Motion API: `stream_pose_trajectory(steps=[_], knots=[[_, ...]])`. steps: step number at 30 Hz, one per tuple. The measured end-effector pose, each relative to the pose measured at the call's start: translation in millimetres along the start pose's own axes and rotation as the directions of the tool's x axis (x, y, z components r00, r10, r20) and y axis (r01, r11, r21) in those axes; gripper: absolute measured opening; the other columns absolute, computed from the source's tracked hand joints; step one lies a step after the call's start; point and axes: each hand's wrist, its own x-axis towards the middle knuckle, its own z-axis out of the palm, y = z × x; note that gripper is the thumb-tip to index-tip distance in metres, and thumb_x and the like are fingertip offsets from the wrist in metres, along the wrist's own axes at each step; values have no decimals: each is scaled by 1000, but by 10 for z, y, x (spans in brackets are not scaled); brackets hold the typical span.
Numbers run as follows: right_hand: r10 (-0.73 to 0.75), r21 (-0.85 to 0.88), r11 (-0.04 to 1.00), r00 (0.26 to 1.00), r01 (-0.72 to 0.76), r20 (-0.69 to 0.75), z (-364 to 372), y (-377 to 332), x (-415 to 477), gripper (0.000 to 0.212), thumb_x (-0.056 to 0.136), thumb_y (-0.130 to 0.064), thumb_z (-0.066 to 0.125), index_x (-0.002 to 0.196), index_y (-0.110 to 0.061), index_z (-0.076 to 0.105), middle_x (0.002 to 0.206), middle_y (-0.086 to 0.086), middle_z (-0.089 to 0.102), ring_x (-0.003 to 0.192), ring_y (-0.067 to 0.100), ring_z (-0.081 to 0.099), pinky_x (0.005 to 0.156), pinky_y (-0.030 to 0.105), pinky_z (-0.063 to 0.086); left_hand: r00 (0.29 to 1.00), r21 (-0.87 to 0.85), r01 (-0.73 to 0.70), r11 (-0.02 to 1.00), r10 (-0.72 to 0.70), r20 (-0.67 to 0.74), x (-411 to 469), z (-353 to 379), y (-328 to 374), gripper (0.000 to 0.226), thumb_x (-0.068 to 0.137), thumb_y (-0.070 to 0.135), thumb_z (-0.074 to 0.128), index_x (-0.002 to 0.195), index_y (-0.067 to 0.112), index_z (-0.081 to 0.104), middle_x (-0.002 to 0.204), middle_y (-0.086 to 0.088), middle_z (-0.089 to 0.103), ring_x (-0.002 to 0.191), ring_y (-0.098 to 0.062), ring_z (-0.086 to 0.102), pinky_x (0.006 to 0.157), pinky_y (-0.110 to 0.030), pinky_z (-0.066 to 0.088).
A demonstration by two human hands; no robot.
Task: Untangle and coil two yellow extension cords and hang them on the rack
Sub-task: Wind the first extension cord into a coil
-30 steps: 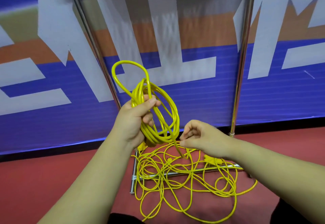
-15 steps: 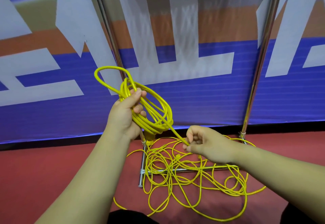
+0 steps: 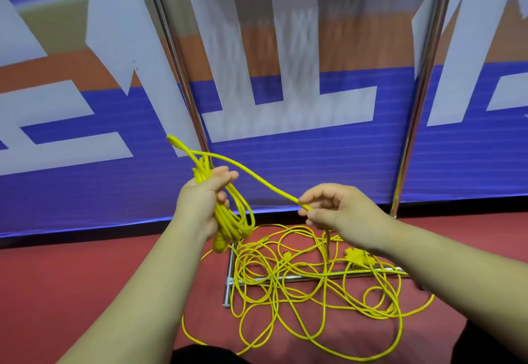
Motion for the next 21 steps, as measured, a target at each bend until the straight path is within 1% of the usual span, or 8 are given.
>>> stream_pose_trajectory(steps=[3, 5, 8, 10, 13, 15, 18, 21], knots=[[0, 31, 1000, 995, 3, -96, -80, -13, 38, 23, 92, 6, 61, 100, -14, 70, 89, 12, 76, 76, 18, 68, 73, 31, 55, 999, 88, 20, 996, -24, 47, -57, 74, -78, 3, 90, 10, 68, 89, 11, 65, 77, -6, 65, 40, -6, 40, 41, -20, 37], [2, 31, 1000, 984, 3, -180, -152, -30, 63, 23, 93, 4, 62, 99, -16, 70, 92, 15, 76, 75, 16, 68, 73, 31, 56, 992, 96, 58, 994, -68, 110, -81, 104, -90, 13, 93, 19, 68, 84, 10, 62, 67, -3, 53, 39, -7, 37, 40, -20, 34], [0, -12, 1000, 951, -4, -309, -302, -45, 103, 22, 94, 1, 61, 99, -19, 70, 94, 13, 75, 74, 13, 69, 66, 25, 59, 963, 72, 138, 988, -151, 226, -157, 174, -53, 29, 94, 39, 62, 87, 11, 62, 58, 1, 42, 37, -7, 34, 39, -20, 32], [-9, -75, 997, 927, -21, -375, -424, -11, 138, 21, 94, -2, 62, 100, -20, 70, 91, 9, 75, 76, 14, 71, 67, 28, 61, 938, 57, 191, 980, -199, 285, -233, 237, 3, 44, 95, 51, 54, 85, 9, 64, 55, 0, 41, 34, -9, 33, 38, -21, 32], [-20, -170, 983, 887, -67, -462, -606, 96, 201, 21, 94, -4, 63, 100, -23, 71, 85, 5, 74, 76, 15, 73, 72, 38, 63, 900, 67, 227, 972, -236, 368, -309, 299, 67, 56, 97, 57, 44, 84, 7, 64, 54, -2, 41, 33, -11, 33, 38, -21, 32], [-15, -210, 972, 863, -106, -506, -708, 170, 235, 20, 94, -6, 63, 103, -21, 72, 83, 4, 74, 77, 18, 74, 72, 42, 63, 900, 95, 200, 975, -222, 374, -335, 330, 77, 50, 98, 54, 45, 83, 9, 62, 54, -1, 40, 33, -10, 32, 37, -21, 31], [6, -247, 954, 831, -172, -556, -821, 281, 265, 21, 92, -8, 63, 98, -27, 70, 77, 3, 74, 75, 19, 74, 73, 46, 62, 920, 126, 154, 980, -189, 343, -357, 371, 73, 39, 99, 48, 50, 82, 14, 58, 53, 2, 39, 33, -8, 30, 36, -19, 29], [55, -313, 910, 829, -270, -556, -887, 367, 264, 22, 90, -10, 62, 95, -29, 72, 77, -1, 74, 74, 13, 74, 72, 40, 62, 946, 173, 106, 979, -153, 286, -364, 399, 68, 37, 99, 44, 53, 78, 14, 57, 52, 1, 37, 32, -8, 29, 36, -18, 29]])
